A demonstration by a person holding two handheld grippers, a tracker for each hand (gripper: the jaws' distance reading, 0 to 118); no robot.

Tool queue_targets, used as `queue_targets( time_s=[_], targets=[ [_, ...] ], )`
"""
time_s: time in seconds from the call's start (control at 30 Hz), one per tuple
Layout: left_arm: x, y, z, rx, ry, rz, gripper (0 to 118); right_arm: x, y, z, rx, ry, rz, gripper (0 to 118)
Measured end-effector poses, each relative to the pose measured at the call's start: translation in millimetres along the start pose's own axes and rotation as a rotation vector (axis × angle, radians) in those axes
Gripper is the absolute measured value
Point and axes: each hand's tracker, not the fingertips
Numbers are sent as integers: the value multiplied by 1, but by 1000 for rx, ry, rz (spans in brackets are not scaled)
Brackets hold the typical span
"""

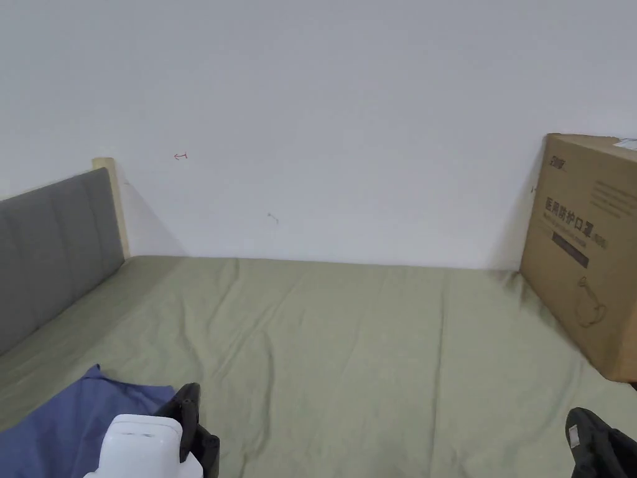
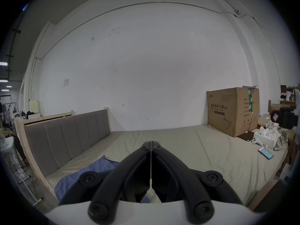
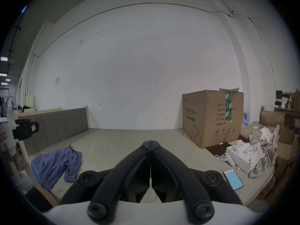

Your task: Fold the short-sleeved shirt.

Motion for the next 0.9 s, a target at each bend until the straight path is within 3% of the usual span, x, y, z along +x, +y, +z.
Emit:
queue_targets(
  time_s=[0.13,0.53,0.7,0.9],
  targets=[
    [-28,-8,15,-36,83,11,0,-15,0,-13,-34,50,5,0],
    [-168,-32,124,-137,528,98,0,-182,-3,-37,-72,572,19,0],
    [-178,-45,127,-175,538,107,0,-198,-8,-31,-74,613,58,0],
    [-174,-65,69,-248,428,141,0,-181,-22,-50,-136,563,74,0]
  ],
)
